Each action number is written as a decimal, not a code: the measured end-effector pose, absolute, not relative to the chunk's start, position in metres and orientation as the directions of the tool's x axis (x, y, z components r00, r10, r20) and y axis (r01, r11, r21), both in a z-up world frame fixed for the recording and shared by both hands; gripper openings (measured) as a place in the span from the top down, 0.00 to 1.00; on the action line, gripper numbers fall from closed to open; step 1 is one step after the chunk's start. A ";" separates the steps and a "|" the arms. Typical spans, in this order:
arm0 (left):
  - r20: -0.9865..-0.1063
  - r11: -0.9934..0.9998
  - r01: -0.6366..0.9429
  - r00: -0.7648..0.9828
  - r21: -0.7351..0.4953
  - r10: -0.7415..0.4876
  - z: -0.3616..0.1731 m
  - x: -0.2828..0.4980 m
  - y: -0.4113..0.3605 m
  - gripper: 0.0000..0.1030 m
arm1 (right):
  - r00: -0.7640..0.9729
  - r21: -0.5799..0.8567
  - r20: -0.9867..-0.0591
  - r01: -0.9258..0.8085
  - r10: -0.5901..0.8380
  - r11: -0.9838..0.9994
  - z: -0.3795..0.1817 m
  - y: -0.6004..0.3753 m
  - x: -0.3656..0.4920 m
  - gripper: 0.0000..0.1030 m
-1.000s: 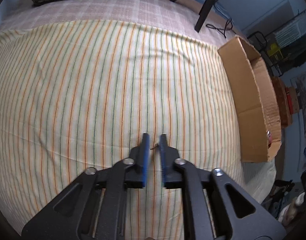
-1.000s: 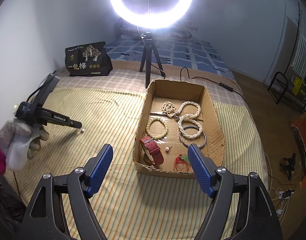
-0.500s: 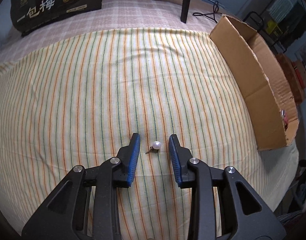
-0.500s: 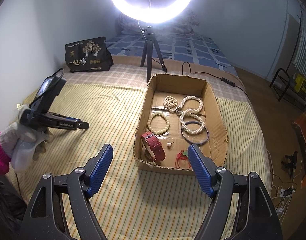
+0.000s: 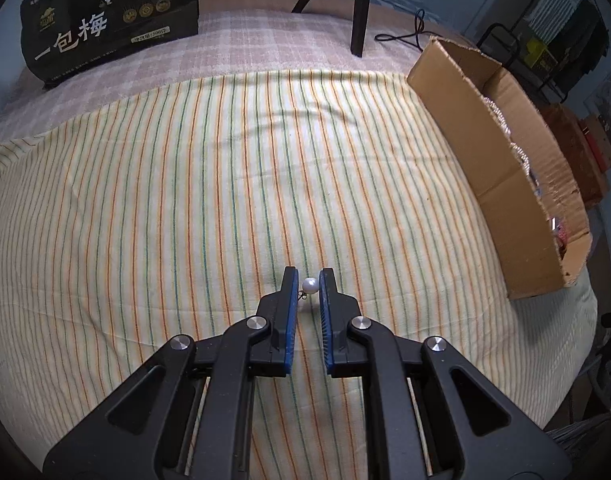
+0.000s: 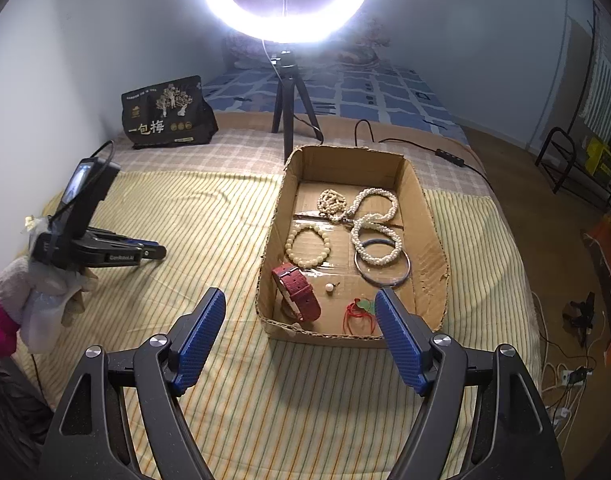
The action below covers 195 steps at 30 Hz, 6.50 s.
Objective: Organize jewelry
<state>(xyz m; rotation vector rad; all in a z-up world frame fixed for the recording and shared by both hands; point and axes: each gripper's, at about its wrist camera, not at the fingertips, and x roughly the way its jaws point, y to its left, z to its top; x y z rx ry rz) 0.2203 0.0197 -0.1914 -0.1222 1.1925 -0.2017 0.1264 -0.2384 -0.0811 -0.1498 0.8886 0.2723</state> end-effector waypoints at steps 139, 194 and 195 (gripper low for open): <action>-0.554 0.972 0.233 0.813 0.022 -0.182 -0.010 0.111 -0.075 0.03 | 0.763 -0.095 -0.646 -0.039 -0.031 0.995 -0.029 -0.277 0.107 0.25; -0.550 0.976 0.217 0.818 0.018 -0.172 -0.012 0.099 -0.062 0.00 | 0.818 -0.131 -0.572 -0.020 -0.059 0.991 -0.025 -0.269 0.102 0.21; -0.549 0.976 0.217 0.818 0.018 -0.172 -0.012 0.099 -0.062 0.00 | 0.818 -0.131 -0.573 -0.020 -0.059 0.991 -0.026 -0.270 0.102 0.21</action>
